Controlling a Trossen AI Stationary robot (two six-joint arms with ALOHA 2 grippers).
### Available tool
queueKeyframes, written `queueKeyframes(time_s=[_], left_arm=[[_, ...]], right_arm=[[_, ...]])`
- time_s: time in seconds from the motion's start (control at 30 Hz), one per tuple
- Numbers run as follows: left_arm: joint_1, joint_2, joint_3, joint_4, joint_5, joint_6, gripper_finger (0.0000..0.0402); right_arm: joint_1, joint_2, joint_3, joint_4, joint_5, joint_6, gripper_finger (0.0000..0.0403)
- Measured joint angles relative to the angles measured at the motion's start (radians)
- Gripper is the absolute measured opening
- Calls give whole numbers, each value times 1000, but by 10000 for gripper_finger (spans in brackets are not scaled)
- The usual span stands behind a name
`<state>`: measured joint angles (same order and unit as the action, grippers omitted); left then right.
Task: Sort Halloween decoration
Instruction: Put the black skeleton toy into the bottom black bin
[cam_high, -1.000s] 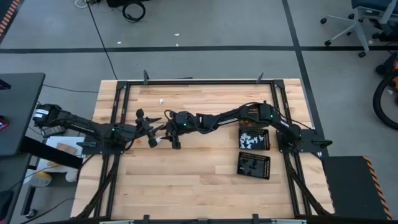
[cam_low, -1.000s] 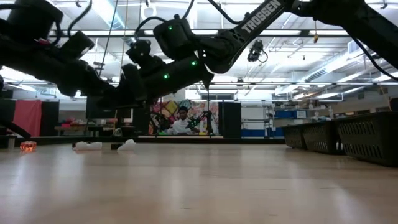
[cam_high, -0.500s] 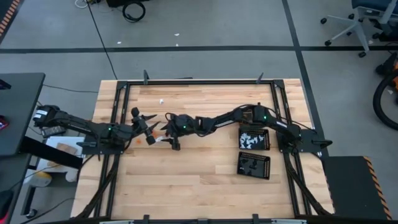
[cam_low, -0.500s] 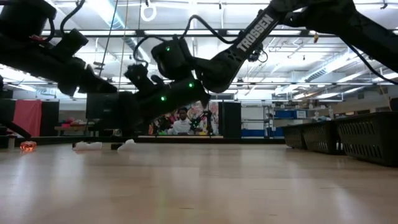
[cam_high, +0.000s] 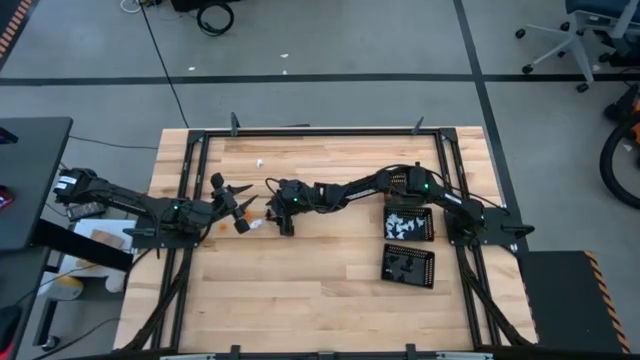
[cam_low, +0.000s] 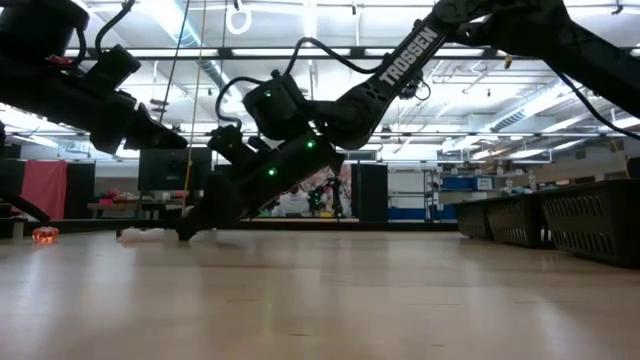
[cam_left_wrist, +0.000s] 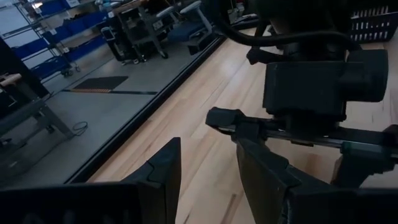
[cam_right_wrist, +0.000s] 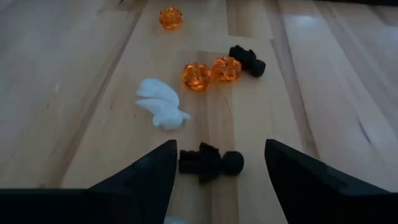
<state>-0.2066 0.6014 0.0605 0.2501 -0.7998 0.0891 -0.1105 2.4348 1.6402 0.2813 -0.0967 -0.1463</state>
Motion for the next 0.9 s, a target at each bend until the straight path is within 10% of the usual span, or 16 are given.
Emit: queueKeyframes(time_s=[0.9], left_arm=[[0,0,0,-12,0,-4,141]], right_arm=[[-5,-18,0,-79,-15,37,114]])
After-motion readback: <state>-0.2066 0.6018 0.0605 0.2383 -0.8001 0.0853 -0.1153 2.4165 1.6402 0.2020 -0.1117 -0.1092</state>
